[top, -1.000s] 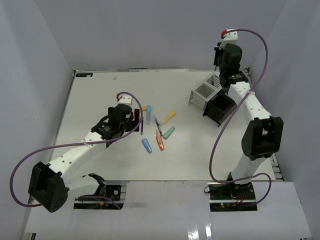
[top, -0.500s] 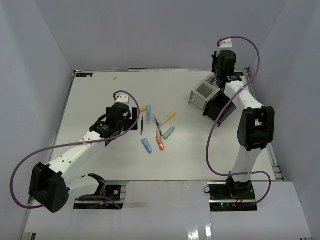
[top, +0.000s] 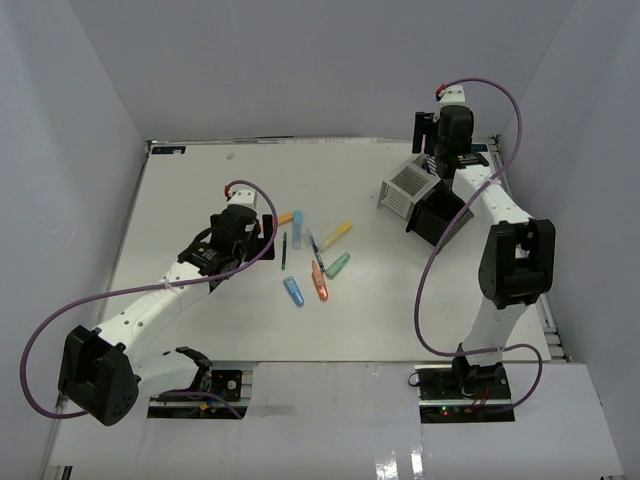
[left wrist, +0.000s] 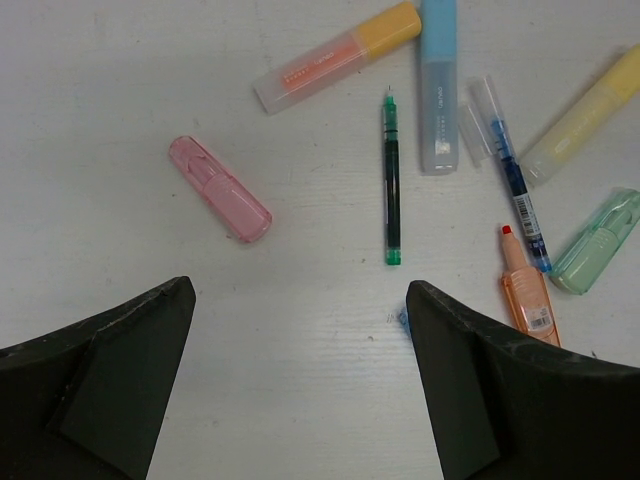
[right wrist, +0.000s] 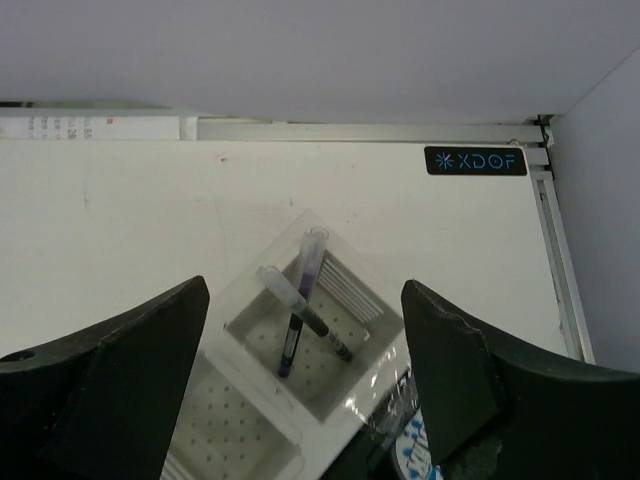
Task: Sort the stationery into containers
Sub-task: Place the pen in the storage box, then pick up the pen from the center of the board.
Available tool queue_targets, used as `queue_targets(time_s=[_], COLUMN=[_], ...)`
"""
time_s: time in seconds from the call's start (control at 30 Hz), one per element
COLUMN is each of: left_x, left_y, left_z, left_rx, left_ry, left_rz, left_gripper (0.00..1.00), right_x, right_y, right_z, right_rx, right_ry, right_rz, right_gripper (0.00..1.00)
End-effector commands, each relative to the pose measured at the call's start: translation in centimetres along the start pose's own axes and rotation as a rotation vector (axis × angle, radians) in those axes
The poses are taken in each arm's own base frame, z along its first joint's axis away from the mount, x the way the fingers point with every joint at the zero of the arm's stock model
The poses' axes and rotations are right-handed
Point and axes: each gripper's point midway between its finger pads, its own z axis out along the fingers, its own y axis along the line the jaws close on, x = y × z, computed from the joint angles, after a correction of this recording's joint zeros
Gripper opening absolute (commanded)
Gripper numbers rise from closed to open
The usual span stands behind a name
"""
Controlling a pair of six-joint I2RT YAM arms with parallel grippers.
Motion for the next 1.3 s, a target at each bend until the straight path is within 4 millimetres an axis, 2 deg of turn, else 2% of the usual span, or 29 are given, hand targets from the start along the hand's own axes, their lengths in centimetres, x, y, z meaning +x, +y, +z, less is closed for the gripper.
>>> queue_targets(time_s=[0.0,0.03,0.07,0.1,0.13,0.2,0.23,0.3,0.33,0.37,0.4,0.43,0.47,0.5,0.53,0.57,0.6,0.63,0.67,0.7,0.8,0.87,0.93,1.0,1.03,1.07,1.1,1.13,1.27], left_x=[-1.2,-1.2,-1.1,-0.9,-0.6,-0.7,-0.9,-0.5,-0.3,-0.8,-0.1,0.4,0.3,0.4,0.9,1.2,0.4,1.9,1.4,2.8,3.5,4.8,4.8,5.9,5.6,6.2,6.3,6.4,6.3], left_y=[-0.2,-0.3,-0.4,-0.6,-0.9,-1.8,-2.6,-3.7,-4.2,-5.1,-5.9,-6.3,-6.7,-8.3,-8.8,-9.9,-10.9,-11.3,-12.3,-12.6,-14.0,-14.6,-15.2,-15.3,-15.6,-15.6,-15.5,-15.5,-15.4], left_z=[-0.6,-0.6,-0.4,-0.3,-0.3,0.0,-0.2,0.3,0.4,0.3,0.9,1.0,1.3,1.9,2.1,2.2,2.4,3.5,3.7,4.6,5.4,6.5,7.1,8.1,8.3,8.8,9.1,9.3,10.1], left_rx=[0.016,0.017,0.018,0.021,0.029,0.047,0.081,0.108,0.116,0.141,0.140,0.127,0.110,0.111,0.095,0.092,0.095,0.054,0.055,0.025,0.003,-0.022,-0.026,-0.060,-0.060,-0.075,-0.090,-0.097,-0.129], left_ry=[-0.027,-0.026,-0.015,-0.004,0.017,0.049,0.067,0.111,0.137,0.149,0.185,0.218,0.226,0.248,0.275,0.287,0.281,0.330,0.321,0.361,0.384,0.416,0.424,0.450,0.448,0.461,0.463,0.464,0.451], left_rz=[-0.043,-0.048,-0.050,-0.066,-0.076,-0.129,-0.153,-0.185,-0.216,-0.234,-0.229,-0.242,-0.241,-0.220,-0.218,-0.200,-0.202,-0.197,-0.194,-0.177,-0.185,-0.177,-0.178,-0.164,-0.165,-0.158,-0.156,-0.154,-0.149], left_gripper=[0.98,0.98,0.98,0.98,0.98,0.98,0.98,0.98,0.98,0.98,0.98,0.98,0.98,0.98,0.98,0.98,0.97,0.96,0.93,0.90,0.83,0.79,0.73,0.69,0.67,0.65,0.59,0.57,0.54], right_x=[-3.6,-4.6,-4.1,-4.0,-3.7,-2.6,-1.6,-0.3,1.1,1.8,2.4,1.7,4.2,4.8,4.4,6.3,6.1,6.5,7.4,7.7,8.6,8.8,8.9,8.9,9.0,9.0,8.9,9.0,9.0], right_y=[-0.3,-0.5,-0.5,-0.3,-0.4,-0.3,-0.4,-0.3,-0.5,-0.4,0.0,-0.2,0.1,0.4,0.2,0.4,0.3,0.9,1.1,1.3,1.8,2.2,2.4,2.5,2.5,2.6,2.9,3.0,3.4], right_z=[-4.6,-6.3,-7.3,-8.2,-10.1,-12.1,-14.1,-16.0,-17.9,-18.9,-19.8,-21.8,-22.2,-22.8,-24.3,-24.5,-25.5,-25.9,-26.3,-26.4,-26.8,-26.9,-27.2,-27.4,-27.4,-27.5,-27.7,-27.7,-27.9], right_rx=[-0.038,-0.044,-0.055,-0.077,-0.086,-0.107,-0.117,-0.143,-0.150,-0.161,-0.189,-0.202,-0.214,-0.236,-0.243,-0.250,-0.256,-0.292,-0.307,-0.315,-0.348,-0.365,-0.371,-0.369,-0.367,-0.367,-0.376,-0.381,-0.389], right_ry=[-0.041,-0.061,-0.038,-0.032,-0.032,-0.015,-0.015,-0.019,-0.023,-0.029,-0.036,-0.096,-0.066,-0.074,-0.118,-0.095,-0.132,-0.135,-0.135,-0.134,-0.129,-0.130,-0.138,-0.149,-0.149,-0.153,-0.157,-0.156,-0.161], right_rz=[0.047,0.060,0.062,0.065,0.079,0.092,0.109,0.120,0.131,0.151,0.159,0.177,0.189,0.195,0.206,0.220,0.227,0.231,0.240,0.244,0.251,0.250,0.246,0.244,0.243,0.239,0.237,0.234,0.226], right_gripper=[0.84,0.89,0.96,0.98,0.97,0.91,0.90,0.90,0.90,0.90,0.90,0.90,0.90,0.90,0.90,0.90,0.90,0.90,0.90,0.91,0.91,0.91,0.90,0.91,0.91,0.90,0.90,0.91,0.90])
